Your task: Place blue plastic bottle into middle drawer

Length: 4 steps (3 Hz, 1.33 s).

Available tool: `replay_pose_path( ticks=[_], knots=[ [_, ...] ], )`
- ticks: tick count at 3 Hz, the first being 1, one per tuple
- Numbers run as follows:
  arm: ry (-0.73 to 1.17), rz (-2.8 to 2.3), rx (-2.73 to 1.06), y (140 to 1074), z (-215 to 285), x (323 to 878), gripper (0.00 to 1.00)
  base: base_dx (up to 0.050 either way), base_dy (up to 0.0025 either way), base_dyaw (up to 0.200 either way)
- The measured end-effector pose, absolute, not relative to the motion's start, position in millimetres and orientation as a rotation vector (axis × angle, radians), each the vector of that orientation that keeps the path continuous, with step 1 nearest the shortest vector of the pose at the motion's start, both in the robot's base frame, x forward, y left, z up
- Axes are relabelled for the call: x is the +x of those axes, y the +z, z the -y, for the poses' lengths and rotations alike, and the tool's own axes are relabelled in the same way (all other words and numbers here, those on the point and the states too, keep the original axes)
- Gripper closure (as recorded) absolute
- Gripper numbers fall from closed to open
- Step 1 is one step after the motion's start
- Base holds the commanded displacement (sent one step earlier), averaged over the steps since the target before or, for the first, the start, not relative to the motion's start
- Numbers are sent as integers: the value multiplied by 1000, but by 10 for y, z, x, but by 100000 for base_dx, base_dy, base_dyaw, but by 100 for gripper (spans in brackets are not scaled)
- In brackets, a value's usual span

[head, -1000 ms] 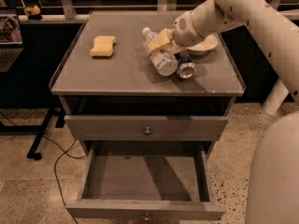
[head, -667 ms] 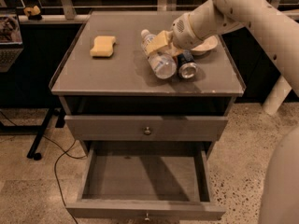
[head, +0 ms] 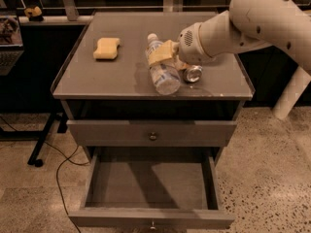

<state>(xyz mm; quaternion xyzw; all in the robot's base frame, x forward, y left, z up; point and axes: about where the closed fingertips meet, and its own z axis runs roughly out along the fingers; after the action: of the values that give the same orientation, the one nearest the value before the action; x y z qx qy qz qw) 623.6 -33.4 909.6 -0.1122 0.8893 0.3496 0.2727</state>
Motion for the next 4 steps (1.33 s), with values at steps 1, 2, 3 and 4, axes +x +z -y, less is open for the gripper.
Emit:
replay_pose_path(
  ticks=[1,2,3,4],
  knots=[
    [936,-2365,-248,9064,273,5928,100,0,0,0],
    [927,-2337,-189,9026,231,5674,100,0,0,0],
    [902,-2314,-118,8928,196,5391,100,0,0,0],
    [896,-2315,-125,8936,138,5369,100,0,0,0]
  ],
)
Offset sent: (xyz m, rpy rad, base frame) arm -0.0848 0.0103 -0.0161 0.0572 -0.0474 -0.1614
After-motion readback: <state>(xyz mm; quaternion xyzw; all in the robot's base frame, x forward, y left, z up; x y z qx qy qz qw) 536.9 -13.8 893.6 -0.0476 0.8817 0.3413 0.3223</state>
